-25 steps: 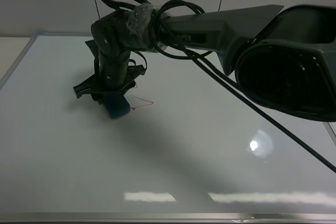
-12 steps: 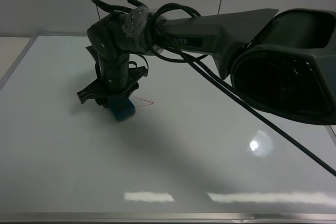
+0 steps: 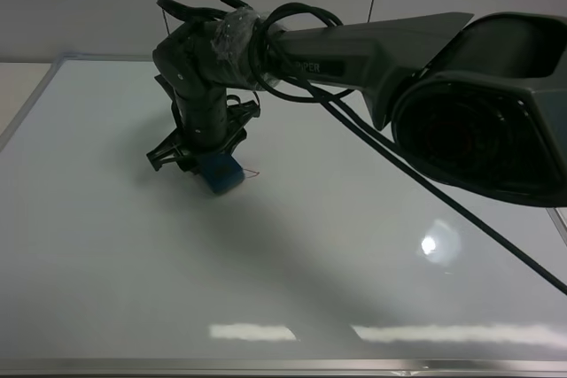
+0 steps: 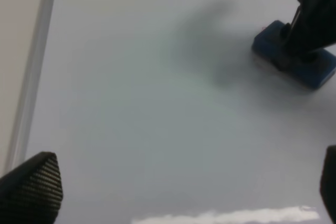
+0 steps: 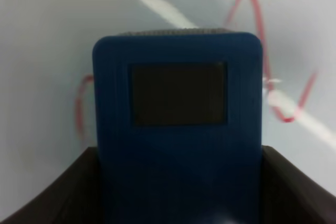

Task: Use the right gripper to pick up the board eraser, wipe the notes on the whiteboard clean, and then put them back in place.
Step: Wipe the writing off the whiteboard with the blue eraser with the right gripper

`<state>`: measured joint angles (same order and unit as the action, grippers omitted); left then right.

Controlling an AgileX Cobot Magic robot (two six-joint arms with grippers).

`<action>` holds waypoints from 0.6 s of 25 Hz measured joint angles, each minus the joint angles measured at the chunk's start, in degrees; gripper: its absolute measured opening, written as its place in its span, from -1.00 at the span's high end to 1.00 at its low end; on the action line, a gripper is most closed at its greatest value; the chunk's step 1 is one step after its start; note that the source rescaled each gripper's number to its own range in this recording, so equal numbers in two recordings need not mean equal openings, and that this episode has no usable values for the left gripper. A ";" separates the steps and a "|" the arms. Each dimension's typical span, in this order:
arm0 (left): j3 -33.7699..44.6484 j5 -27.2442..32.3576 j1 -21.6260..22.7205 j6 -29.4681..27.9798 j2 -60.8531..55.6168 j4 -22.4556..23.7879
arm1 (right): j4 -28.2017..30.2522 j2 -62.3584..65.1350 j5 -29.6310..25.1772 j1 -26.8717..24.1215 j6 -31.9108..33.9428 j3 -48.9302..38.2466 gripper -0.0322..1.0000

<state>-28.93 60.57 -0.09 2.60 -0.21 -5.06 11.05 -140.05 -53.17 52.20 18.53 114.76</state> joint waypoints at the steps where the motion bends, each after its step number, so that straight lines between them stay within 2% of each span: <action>1: 0.00 0.00 0.00 0.00 0.00 0.00 | 0.00 0.00 -0.44 -0.49 -0.06 0.00 0.91; 10: 0.00 0.00 0.00 0.00 0.00 0.00 | -2.33 0.48 -1.97 -6.05 -2.56 0.00 0.91; 15: 0.00 0.00 0.00 0.00 0.00 0.00 | -2.59 0.54 -1.88 -6.58 -3.71 0.00 0.91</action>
<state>-28.93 60.57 -0.09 2.60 -0.21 -5.06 8.46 -139.51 -55.05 45.61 14.82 114.76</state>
